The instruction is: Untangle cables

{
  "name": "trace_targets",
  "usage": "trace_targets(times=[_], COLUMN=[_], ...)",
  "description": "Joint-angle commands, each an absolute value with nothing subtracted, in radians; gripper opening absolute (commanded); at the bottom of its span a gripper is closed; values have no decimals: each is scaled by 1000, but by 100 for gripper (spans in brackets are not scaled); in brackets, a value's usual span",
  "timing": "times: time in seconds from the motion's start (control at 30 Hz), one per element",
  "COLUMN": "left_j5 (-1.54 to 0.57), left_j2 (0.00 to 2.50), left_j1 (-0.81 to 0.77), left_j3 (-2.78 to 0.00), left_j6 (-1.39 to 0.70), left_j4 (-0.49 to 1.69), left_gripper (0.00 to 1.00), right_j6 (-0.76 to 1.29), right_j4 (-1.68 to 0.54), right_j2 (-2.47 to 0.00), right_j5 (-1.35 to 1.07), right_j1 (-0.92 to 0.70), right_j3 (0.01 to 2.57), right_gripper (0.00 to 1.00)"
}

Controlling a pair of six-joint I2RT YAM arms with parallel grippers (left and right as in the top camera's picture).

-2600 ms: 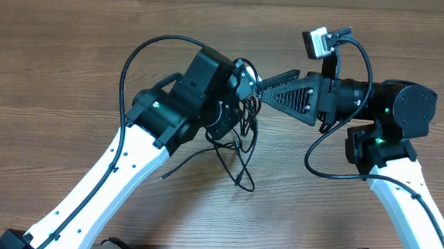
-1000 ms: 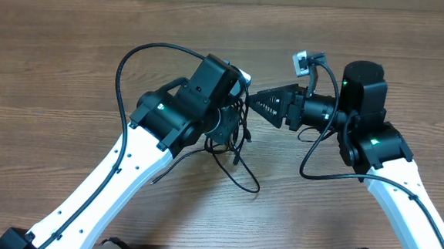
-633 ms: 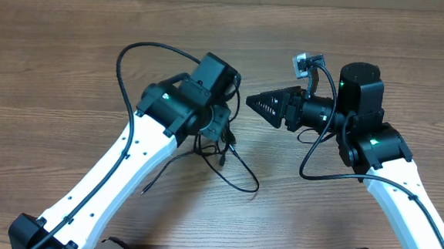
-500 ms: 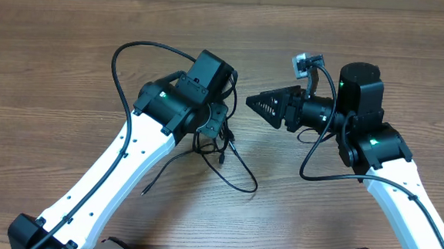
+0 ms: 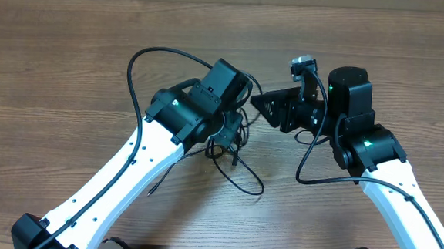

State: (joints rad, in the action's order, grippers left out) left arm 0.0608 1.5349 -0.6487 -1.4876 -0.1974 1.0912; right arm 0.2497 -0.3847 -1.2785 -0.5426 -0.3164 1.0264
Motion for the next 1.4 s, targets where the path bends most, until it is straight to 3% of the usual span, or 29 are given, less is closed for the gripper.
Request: trace_targets(times=[0.0,0.13,0.27,0.63,0.97,1.17,1.37], left_j5=[10,-57,-56,-56,-56,-56,-43], left_j2=[1533,1533,1531,1523,1523,1523,1523], left_j1=[-656,-656,-656,-656,-653,-653,-607], left_j3=[-1510,-1510,-1510,-1510,-1510,-1510,-1510], left_j6=[-75,115,139,351,342,326,171], left_j4=[1133,1205,1191,1083,982,950,907], left_gripper=[4,4,4,4,4,4,4], right_j6=[245,325,341,340,188,139,46], right_j4=[-385,-383,-412,-607,-619,-619,-619], right_j2=[-1271,-1271,-1270,-1270,-1270,-1270,-1270], right_j5=[-337,-315,-319,-490,-899,-964,-1106], right_j1=[-310,-289,-285,-285,-285,-285,-285], right_j3=[1034,1034,1034,1034,1034,1034,1034], right_gripper=[43,46,52,52,45,42,42])
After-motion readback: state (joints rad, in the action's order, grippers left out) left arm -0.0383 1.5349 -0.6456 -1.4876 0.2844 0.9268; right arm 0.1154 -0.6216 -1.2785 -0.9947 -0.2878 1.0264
